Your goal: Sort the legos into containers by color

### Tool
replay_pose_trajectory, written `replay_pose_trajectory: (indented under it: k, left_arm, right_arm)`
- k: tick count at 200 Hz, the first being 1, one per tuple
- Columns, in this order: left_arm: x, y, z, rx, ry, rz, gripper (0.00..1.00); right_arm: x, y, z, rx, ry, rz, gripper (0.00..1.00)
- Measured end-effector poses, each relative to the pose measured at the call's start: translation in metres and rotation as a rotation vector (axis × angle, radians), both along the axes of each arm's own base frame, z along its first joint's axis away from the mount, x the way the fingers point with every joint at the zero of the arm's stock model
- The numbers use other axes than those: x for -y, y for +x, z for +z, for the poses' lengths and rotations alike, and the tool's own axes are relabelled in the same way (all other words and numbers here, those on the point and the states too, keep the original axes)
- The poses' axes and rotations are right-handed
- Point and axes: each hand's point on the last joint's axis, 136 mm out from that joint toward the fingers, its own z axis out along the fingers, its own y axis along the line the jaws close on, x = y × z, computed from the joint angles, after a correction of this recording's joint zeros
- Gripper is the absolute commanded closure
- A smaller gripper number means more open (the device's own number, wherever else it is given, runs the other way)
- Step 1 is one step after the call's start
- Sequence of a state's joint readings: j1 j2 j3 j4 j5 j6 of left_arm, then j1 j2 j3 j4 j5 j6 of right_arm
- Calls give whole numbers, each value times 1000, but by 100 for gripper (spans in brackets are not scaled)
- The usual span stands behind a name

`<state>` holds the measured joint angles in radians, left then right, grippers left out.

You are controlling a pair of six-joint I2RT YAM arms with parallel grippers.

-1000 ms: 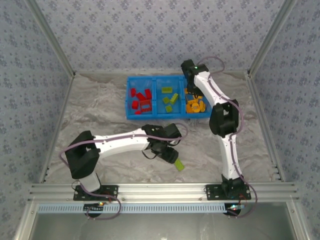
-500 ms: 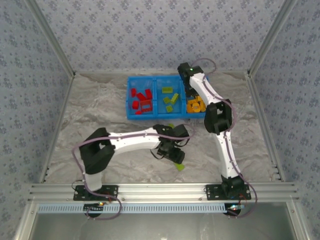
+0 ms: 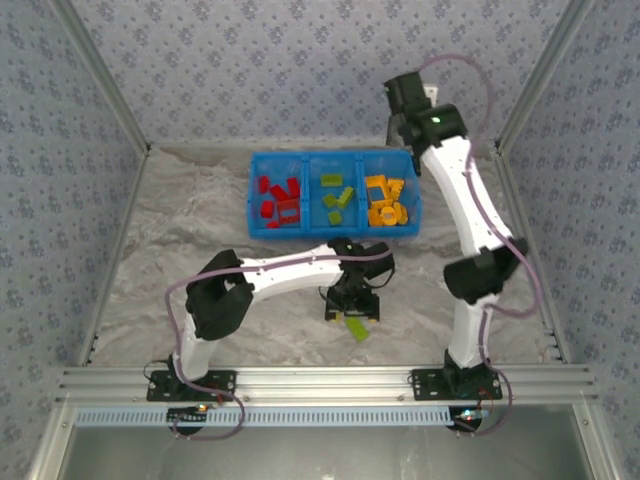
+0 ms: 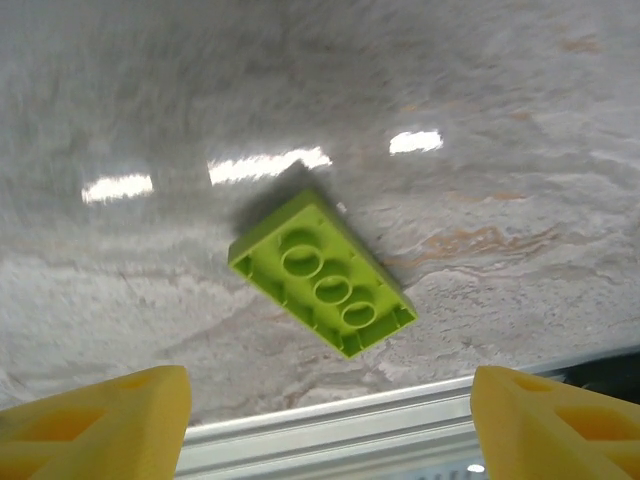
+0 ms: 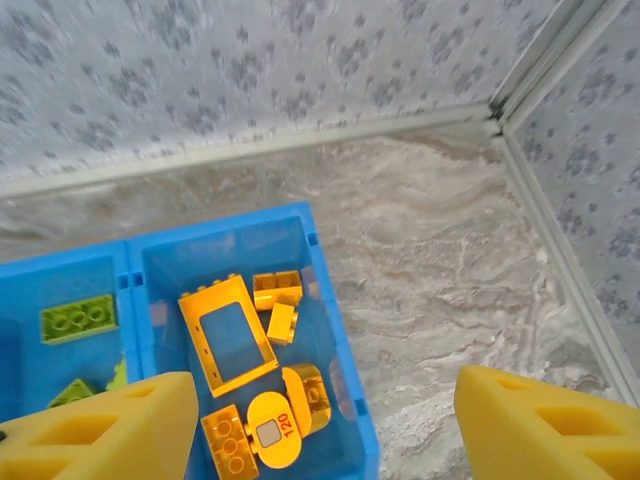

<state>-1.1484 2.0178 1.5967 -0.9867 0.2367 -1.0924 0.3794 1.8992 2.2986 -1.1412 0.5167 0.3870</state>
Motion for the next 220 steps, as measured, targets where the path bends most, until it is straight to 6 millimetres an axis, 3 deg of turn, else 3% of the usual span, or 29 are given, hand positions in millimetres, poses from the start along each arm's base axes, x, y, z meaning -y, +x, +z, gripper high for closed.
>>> replay_pose_trajectory:
  k: [15, 28, 73, 96, 123, 173, 220]
  left_arm:
    - [-8, -8, -13, -41, 35, 87, 22]
    - [-12, -12, -22, -55, 60, 144, 21]
    - [13, -13, -24, -51, 15, 263, 22]
    - [18, -14, -31, -56, 3, 317, 26]
    - [13, -15, -45, -68, 29, 379, 38]
    - [2, -14, -47, -80, 71, 404, 64]
    - [-4, -3, -44, -22, 68, 343, 69]
  right_arm:
    - [7, -24, 13, 27, 21, 13, 29]
    - [11, -41, 12, 26, 35, 26, 30]
    - [11, -79, -37, -97, 62, 81, 30]
    - [8, -91, -49, -129, 86, 99, 30]
    - [7, -101, -44, -113, 115, 115, 31]
    - [9, -120, -29, -73, 162, 131, 32]
    - [13, -150, -22, -50, 228, 140, 32]
